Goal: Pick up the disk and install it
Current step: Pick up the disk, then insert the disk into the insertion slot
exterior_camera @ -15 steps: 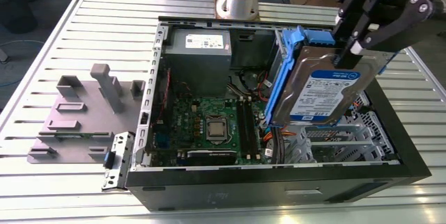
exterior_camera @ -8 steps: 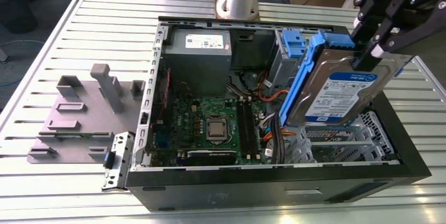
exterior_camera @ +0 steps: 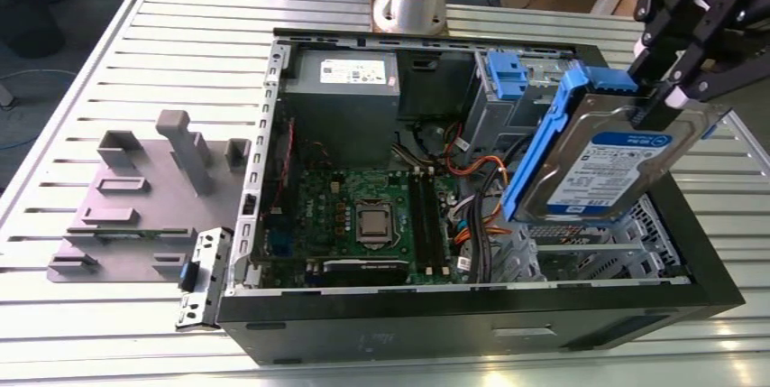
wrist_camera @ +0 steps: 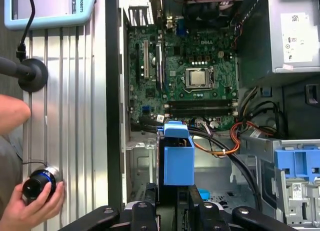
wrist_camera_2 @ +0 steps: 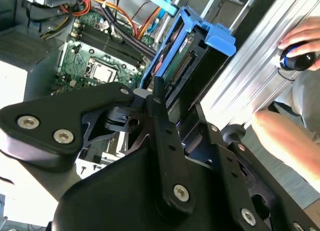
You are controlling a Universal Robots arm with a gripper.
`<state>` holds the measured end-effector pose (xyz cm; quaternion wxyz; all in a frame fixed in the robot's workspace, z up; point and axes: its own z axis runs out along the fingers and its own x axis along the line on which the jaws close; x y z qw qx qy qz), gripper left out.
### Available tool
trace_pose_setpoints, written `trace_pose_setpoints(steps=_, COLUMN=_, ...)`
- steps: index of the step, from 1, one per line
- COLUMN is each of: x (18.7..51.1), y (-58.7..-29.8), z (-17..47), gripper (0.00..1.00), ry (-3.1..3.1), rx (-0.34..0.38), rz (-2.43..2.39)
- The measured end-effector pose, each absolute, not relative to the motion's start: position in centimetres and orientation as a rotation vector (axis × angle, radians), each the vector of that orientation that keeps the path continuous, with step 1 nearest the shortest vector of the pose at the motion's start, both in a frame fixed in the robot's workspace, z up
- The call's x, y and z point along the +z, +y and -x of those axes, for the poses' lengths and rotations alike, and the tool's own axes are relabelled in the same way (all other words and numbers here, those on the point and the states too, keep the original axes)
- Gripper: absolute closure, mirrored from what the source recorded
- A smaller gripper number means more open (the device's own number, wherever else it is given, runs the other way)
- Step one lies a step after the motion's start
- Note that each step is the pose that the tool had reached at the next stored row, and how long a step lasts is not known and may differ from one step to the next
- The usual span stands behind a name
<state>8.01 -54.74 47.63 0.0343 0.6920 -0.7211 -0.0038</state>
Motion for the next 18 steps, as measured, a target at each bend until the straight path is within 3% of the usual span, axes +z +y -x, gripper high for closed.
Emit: trace_pose_setpoints(steps=18, x=45.8, y=-54.7, z=-11.3, gripper=0.65, ry=-2.217, rx=-0.012, rz=-2.128)
